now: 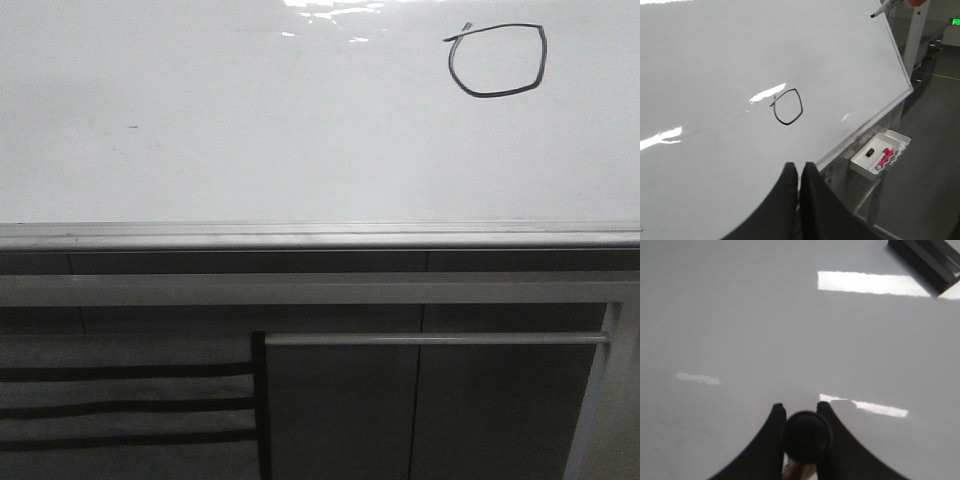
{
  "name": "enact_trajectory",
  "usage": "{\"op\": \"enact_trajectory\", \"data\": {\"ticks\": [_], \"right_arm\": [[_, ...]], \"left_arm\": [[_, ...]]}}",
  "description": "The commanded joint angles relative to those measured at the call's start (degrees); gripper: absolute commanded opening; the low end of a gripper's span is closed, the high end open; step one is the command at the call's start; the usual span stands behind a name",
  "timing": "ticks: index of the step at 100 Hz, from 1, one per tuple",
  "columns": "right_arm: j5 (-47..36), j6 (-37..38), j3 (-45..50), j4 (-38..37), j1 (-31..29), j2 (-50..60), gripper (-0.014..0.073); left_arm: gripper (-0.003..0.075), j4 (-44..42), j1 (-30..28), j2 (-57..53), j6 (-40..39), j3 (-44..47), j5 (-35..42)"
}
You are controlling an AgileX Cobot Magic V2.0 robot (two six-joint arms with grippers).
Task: Write number 0 on whiteboard
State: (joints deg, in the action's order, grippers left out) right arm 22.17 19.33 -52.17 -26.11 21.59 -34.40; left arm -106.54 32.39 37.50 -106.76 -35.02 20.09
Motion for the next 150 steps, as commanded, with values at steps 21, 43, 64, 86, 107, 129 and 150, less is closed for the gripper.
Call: {"op": "enact_trajectory", "data": {"ticks": [21, 43, 64, 86, 107, 129, 150], "right_arm": [[-4.0, -14.5, 7.7, 25.7, 9.5, 7.5, -0.0076], [-5.6, -22.5, 7.5, 30.1, 26.3, 7.5, -0.0076], [-5.5, -22.5, 7.5, 29.8, 39.5, 6.8, -0.0076], [-6.6, -22.6, 5.3, 29.0, 48.7, 1.4, -0.0076], [-2.9, -24.0, -2.3, 27.9, 53.7, -5.1, -0.0076], [-2.0, -24.0, -8.2, 24.9, 53.8, -9.3, -0.0076], [-1.8, -24.0, -10.8, 25.5, 53.9, -10.1, -0.0076]], "left_arm": [[0.0335, 0.1, 0.2, 0.4, 2.9, -5.3, 15.7], [0.0374, 0.1, 0.2, 5.5, -0.1, -12.6, 37.5], [0.0315, 0.1, 0.2, 11.3, -0.4, -21.7, 42.8], [0.0318, 0.1, 0.2, 18.7, -4.6, -29.8, 55.5], [0.0317, 0.1, 1.4, 22.0, -8.9, -32.7, 57.6], [0.0317, 0.1, 5.6, 22.0, -10.1, -32.7, 57.6], [0.0317, 0.0, 5.8, 22.0, -10.1, -32.7, 57.4]]}}
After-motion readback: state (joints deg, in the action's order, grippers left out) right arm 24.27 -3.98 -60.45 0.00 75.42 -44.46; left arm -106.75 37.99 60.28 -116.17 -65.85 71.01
